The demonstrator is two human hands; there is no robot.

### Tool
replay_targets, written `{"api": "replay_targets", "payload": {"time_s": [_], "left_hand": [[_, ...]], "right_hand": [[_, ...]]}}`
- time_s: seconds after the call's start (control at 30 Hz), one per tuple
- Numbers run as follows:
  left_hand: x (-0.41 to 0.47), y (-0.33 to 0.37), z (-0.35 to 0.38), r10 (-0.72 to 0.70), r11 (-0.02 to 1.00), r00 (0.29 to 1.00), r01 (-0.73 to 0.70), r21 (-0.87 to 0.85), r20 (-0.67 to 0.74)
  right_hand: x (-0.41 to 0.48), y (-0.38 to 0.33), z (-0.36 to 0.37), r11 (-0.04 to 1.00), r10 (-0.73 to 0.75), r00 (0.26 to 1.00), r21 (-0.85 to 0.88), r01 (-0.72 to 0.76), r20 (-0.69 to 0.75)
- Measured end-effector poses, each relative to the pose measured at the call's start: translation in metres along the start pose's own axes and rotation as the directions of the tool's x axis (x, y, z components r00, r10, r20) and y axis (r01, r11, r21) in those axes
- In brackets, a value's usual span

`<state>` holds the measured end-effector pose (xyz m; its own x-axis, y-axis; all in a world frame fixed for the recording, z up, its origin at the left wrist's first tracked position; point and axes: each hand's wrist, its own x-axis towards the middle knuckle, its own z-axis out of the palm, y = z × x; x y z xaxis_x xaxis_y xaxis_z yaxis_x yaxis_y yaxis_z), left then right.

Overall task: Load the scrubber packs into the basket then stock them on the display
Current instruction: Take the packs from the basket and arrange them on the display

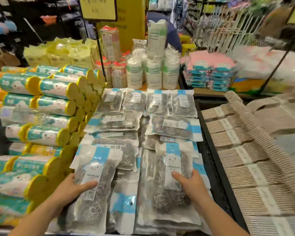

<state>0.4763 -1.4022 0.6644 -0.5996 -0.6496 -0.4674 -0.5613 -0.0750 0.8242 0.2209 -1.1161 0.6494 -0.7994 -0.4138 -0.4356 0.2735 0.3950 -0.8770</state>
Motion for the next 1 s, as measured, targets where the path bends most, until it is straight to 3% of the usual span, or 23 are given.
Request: {"api": "replay_targets", "payload": {"time_s": [0.2,0.37,0.5,0.63,0.87,1.0], "left_hand": [[0.001,0.002,0.009,0.055,0.996,0.995,-0.049,0.073,-0.084],[-0.004,0.0,0.009,0.113,0.941,0.965,-0.028,0.337,-0.236],[0.007,-0.023,0.004,-0.005,0.833,0.967,0.145,0.534,-0.255],[0.003,-0.023,0.011,-0.088,0.799,0.954,0.24,0.551,-0.287],[-0.013,-0.019,0.005,-0.094,0.841,0.932,0.263,0.472,-0.351],[-0.033,-0.024,-0.019,-0.03,0.882,0.9,0.228,0.412,-0.434]], "right_hand": [[0.007,0.015,-0.009,0.997,0.06,0.996,-0.042,-0.063,-0.069],[0.011,0.008,0.016,0.993,0.085,0.996,-0.078,-0.087,-0.029],[0.012,0.002,0.042,0.97,0.027,0.993,-0.236,-0.053,-0.112],[0.01,-0.002,0.054,0.921,-0.093,0.982,-0.388,0.023,-0.164],[0.013,-0.005,0.052,0.841,-0.057,0.988,-0.54,-0.031,-0.146],[0.008,-0.032,0.06,0.742,-0.258,0.953,-0.664,0.092,-0.156]]}}
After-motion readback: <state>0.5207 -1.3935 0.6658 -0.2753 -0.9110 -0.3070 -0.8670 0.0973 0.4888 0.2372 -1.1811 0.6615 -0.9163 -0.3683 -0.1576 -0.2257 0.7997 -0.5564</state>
